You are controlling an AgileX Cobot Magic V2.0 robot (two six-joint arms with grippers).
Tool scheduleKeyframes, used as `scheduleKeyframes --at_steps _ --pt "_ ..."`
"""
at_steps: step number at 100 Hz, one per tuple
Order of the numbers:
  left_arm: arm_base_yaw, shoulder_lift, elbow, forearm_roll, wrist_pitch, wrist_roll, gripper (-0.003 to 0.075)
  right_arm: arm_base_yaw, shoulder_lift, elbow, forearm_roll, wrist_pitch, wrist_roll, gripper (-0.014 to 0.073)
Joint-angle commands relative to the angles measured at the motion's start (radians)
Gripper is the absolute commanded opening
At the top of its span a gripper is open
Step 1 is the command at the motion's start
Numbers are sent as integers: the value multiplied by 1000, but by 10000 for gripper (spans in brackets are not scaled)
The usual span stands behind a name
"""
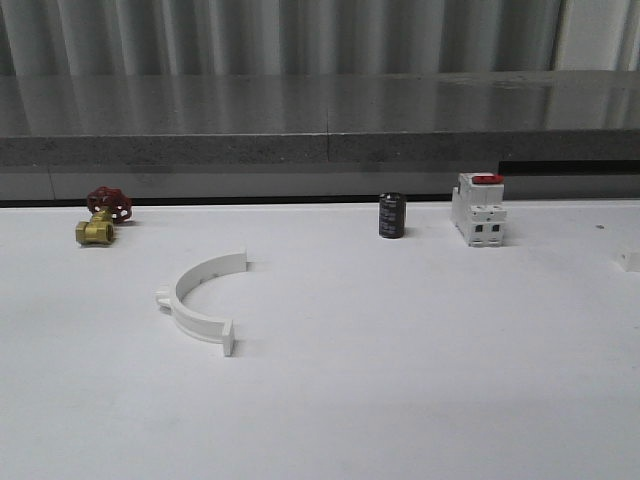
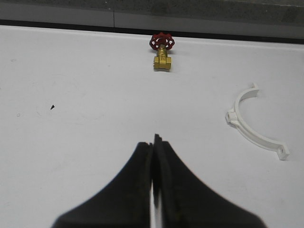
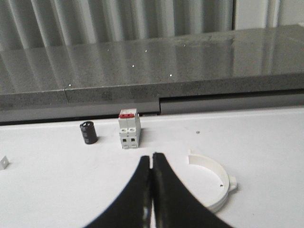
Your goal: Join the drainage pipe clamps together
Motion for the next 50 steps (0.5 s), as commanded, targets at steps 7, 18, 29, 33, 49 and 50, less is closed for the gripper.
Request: scheduleKeyframes --at_steps 7,18,29,33,49,50 --pt "3 5 -25 10 -78 2 -20 -3 157 -218 8 145 3 -67" --pt "3 5 -25 10 -78 2 -20 -3 305 -351 9 252 4 -67" --pt "3 5 -25 10 -78 2 -20 -3 473 -480 9 332 3 -67" --pt "3 5 -25 10 -78 2 -20 -3 532 -512 9 346 3 -67" --pt "3 5 -25 10 -78 2 -20 -3 722 -608 9 337 3 -67" --pt "3 5 -25 10 -78 2 -20 -3 729 -613 9 336 3 -67"
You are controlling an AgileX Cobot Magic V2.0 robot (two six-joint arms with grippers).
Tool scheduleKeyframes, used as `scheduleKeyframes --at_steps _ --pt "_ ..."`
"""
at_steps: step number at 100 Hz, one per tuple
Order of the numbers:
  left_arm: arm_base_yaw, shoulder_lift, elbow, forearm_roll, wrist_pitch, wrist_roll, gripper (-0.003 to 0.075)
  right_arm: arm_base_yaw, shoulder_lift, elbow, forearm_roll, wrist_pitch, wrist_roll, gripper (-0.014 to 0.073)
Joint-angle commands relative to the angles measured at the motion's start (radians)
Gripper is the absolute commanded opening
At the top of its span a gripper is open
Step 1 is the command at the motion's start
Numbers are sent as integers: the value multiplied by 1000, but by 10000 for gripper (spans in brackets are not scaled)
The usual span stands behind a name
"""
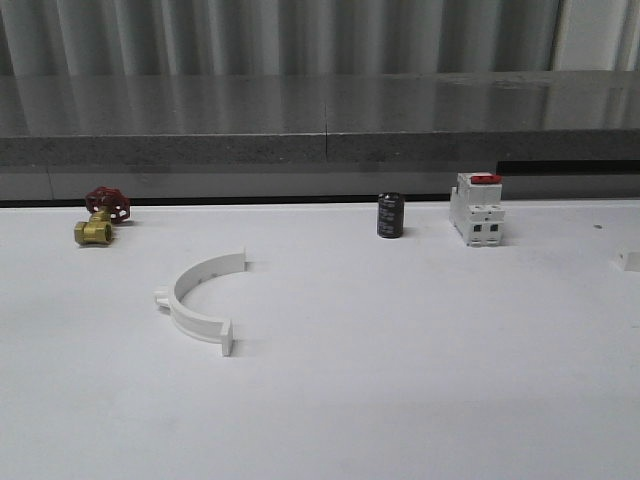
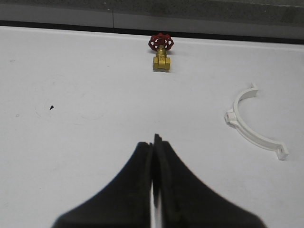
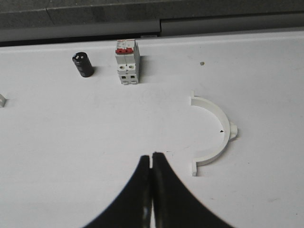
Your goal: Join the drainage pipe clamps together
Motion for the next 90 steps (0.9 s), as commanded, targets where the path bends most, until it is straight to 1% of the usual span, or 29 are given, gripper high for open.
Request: scheduleKeyframes --at_steps 1,14,26,33,40,45,47,52,54,57,64,70,81,90 --pt "1 5 -25 10 -76 2 -20 -3 92 -70 3 -61 3 -67" --pt "1 5 -25 10 -76 2 -21 -3 197 -80 3 -102 3 -67" --pt "1 5 -25 10 -76 2 -20 -3 270 -80 3 -99 3 -63" --pt "1 5 -25 10 -76 2 -20 -3 297 -80 3 -87 3 -32" --pt "1 5 -25 10 -76 2 -20 -3 311 -80 3 -68 3 62" --pt "1 5 -25 10 -76 2 -20 -3 315 -80 3 -55 3 175" --pt "1 5 -25 10 -76 2 -20 -3 315 -80 3 -51 3 206" --pt "1 5 -25 10 -76 2 -21 -3 315 -80 3 -42 3 333" --pt "1 5 -25 10 -76 2 -20 -3 315 -80 3 -38 3 363" --pt "1 5 -25 10 -76 2 -20 -3 315 -80 3 -33 3 433" --pt "1 5 -25 10 -76 2 -20 -3 315 -80 5 -21 3 534" --pt "1 5 -25 10 -76 2 -20 -3 315 -80 5 -24 3 565" --pt "1 5 -25 10 -76 2 -20 -14 328 -109 5 -12 3 563" --pt "1 5 -25 10 -76 2 -20 -58 365 -165 5 2 3 563"
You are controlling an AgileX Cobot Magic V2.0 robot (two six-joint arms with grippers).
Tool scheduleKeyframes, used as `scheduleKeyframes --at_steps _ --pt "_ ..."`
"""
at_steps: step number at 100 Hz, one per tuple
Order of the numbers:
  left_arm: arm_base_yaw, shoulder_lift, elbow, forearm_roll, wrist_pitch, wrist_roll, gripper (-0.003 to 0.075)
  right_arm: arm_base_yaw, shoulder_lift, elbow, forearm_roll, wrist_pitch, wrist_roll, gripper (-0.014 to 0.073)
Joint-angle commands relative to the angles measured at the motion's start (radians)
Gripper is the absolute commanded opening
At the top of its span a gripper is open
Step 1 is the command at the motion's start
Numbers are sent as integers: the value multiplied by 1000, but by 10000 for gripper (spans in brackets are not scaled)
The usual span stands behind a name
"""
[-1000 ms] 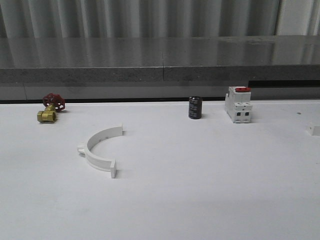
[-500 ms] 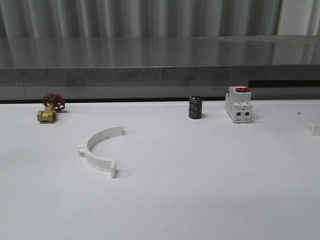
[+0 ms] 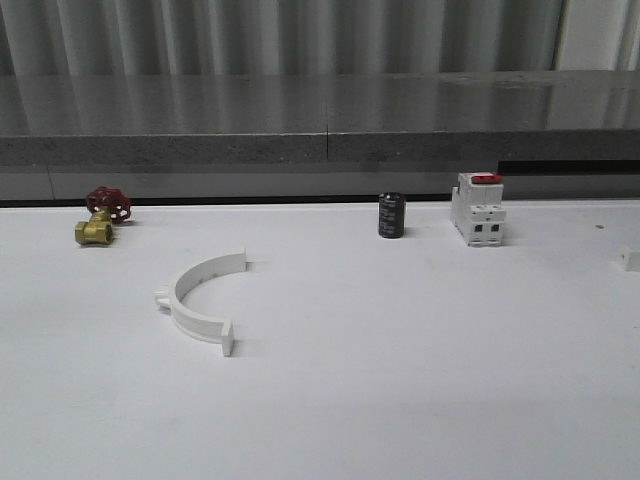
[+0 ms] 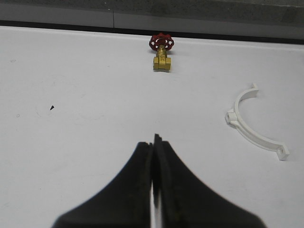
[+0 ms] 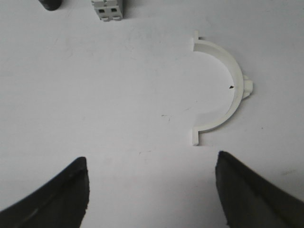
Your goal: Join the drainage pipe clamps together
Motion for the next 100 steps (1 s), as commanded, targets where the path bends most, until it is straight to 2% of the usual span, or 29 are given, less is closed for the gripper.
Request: scheduleKeyframes --at_steps 1,22,36,62,100 --pt "1 5 -25 10 -76 2 -20 -46 27 -81 4 -37 1 563" --pt "1 5 -25 10 -76 2 -20 -208 216 -220 4 -26 -59 563" --pt "1 5 -25 10 -76 2 -20 -265 369 -283 15 -30 -107 563" --pt "1 5 -25 11 -76 2 -20 -271 630 -374 20 -56 -196 563" --pt "1 5 -25 11 -76 2 -21 -271 783 -391 20 -106 -214 562"
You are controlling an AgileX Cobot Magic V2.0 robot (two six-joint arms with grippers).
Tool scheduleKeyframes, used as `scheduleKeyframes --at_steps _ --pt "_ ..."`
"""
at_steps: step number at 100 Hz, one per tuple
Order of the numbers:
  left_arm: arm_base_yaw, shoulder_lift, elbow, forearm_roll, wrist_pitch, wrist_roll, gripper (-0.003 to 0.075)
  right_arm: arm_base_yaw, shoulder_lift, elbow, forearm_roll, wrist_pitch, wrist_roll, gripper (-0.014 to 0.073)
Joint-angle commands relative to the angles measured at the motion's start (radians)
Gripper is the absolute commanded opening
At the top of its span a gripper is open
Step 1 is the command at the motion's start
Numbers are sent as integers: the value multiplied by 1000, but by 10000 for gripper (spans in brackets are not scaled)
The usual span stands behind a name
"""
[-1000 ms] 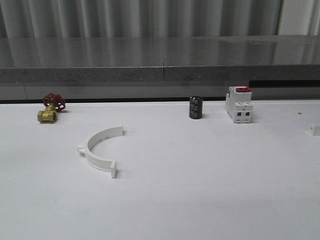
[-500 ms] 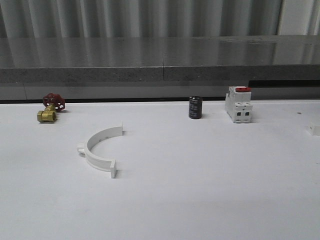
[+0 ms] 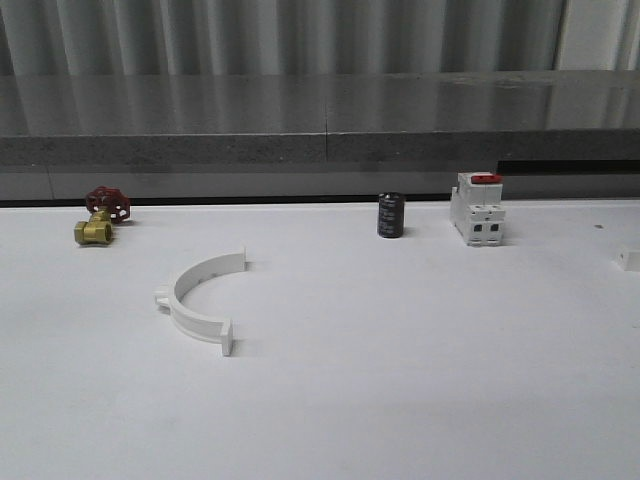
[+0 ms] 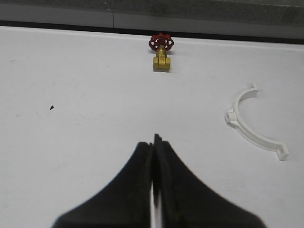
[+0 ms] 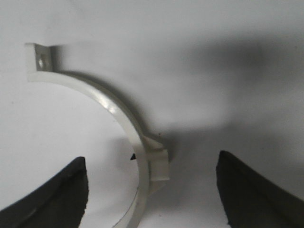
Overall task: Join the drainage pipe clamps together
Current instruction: 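Grasp the second white semicircular clamp half with the right gripper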
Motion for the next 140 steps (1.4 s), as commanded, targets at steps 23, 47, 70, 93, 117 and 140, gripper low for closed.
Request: scheduleKeyframes --at_steps 23,47,70,93,117,140 --pt "1 5 -25 10 -76 2 -20 -7 -5 -32 8 -30 -17 562" --pt "1 5 -25 10 -76 2 -20 -7 -5 -32 9 -30 -19 562" --pt "1 5 -25 10 -76 2 -20 -7 -1 -32 23 -30 -34 562" --pt "1 5 -25 10 -76 2 -20 -7 0 -32 30 -30 -35 524" --pt "1 5 -25 10 -76 2 -20 -7 10 -32 37 -30 -35 317" --pt "1 5 -25 10 -76 2 -20 -7 10 -32 37 -20 -34 75"
